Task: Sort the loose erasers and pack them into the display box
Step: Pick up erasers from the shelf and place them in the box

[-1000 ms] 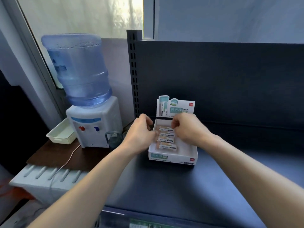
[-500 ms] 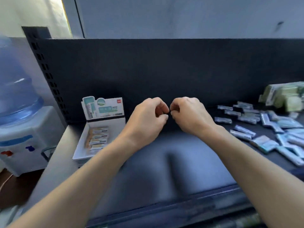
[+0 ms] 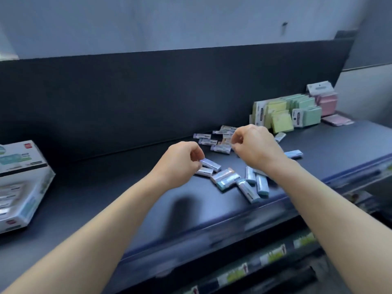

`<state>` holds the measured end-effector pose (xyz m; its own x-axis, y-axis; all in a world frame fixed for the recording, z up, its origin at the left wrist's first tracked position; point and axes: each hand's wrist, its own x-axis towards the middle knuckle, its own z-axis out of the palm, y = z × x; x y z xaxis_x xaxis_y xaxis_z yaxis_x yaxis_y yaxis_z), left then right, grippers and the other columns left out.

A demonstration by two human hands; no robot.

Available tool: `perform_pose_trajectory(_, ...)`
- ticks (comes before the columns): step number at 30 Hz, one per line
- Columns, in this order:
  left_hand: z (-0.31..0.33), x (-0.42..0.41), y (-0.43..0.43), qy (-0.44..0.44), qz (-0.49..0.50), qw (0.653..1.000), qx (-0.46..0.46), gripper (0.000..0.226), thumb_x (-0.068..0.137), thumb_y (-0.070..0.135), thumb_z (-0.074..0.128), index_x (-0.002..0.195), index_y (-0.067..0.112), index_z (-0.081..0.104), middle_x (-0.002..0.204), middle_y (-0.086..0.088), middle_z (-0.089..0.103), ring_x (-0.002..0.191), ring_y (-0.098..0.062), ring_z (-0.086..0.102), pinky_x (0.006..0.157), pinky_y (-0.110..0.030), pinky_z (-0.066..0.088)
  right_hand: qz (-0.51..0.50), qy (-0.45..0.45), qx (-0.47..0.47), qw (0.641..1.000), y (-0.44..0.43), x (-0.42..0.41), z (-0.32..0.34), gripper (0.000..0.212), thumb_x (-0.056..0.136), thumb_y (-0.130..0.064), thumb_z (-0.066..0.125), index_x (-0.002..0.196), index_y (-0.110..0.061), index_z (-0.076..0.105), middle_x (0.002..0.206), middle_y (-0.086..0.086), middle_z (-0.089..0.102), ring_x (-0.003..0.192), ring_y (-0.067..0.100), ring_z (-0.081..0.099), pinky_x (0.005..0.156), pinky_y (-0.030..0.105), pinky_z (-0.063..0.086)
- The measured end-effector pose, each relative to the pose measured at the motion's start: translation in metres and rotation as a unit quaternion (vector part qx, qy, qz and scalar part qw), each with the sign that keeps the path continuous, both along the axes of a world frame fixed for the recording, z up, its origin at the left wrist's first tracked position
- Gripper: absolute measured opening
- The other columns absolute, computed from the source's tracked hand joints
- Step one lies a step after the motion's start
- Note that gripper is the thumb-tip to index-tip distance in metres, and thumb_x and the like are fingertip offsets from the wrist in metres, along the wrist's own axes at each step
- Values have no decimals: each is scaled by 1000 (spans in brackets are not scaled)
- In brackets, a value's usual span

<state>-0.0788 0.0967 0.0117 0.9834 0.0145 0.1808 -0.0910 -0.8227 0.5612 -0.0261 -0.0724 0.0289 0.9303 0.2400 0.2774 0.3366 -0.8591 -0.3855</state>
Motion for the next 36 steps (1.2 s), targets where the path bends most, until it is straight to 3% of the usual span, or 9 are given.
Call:
perform_pose_trajectory(4,-10,7,-8,38,43,998,19,10,82,8,62,88,16,65,74,11,53,70,-8,49,57,-14,35,43,50,-16,998,-12,10,-9,20,85,-4,55,89,-14,71,99,11,70,95,28,62,80,34,52)
perform_pose_trajectory(9,-17,13,-3,74,46,994,67,17,83,13,64,100,13,66,94,2,57,86,-15,52,72,-22,36,100,112,-51,987,-6,11,-10,9,86,-10,62,81,-17,66,91,7,70,87,22,62,76,30,51)
perform_pose_trajectory(14,-23,25,3,92,15,993,70,21,78,14,69,99,11,67,91,2,57,83,-18,52,71,-26,41,140,171,-105,970,4,9,-14,12,85,-14,69,96,-15,70,102,1,69,88,19,61,73,26,45)
perform_pose_trajectory(17,-26,32,6,104,-1,993,60,19,78,19,71,96,16,67,86,3,57,81,-15,51,63,-22,38,139,192,-134,962,7,11,-16,17,86,-16,70,103,-15,69,105,1,69,90,19,61,76,27,46)
perform_pose_trajectory(22,-28,35,10,112,-17,993,24,17,73,18,74,79,20,58,71,10,53,67,-11,50,58,-24,38,138,222,-150,954,14,16,-16,26,87,-13,67,113,-14,67,96,0,63,86,19,58,74,26,44)
perform_pose_trajectory(27,-28,34,14,94,-15,995,-40,20,70,11,75,77,17,57,71,7,53,63,-11,47,57,-26,37,166,215,-175,946,16,19,-14,12,86,-11,65,96,-15,60,92,0,58,84,19,54,71,26,45)
perform_pose_trajectory(30,-25,31,16,74,-3,992,-98,18,70,9,76,77,16,61,65,6,53,58,-10,45,53,-22,35,177,159,-108,965,17,27,-11,13,85,-12,65,90,-20,55,75,-8,50,76,17,49,56,21,37)
perform_pose_trajectory(32,-21,28,16,57,14,990,-130,13,73,10,75,78,16,65,59,8,51,51,-6,41,47,-16,32,177,132,-38,975,17,34,-7,19,87,-13,60,99,-28,57,71,-9,48,67,14,48,51,20,33)
perform_pose_trajectory(36,-13,18,14,27,71,980,-184,16,75,4,69,72,19,65,59,6,49,54,-8,39,47,-15,30,223,130,76,963,26,43,0,31,87,-6,50,103,-31,60,65,-3,52,51,11,44,43,18,34)
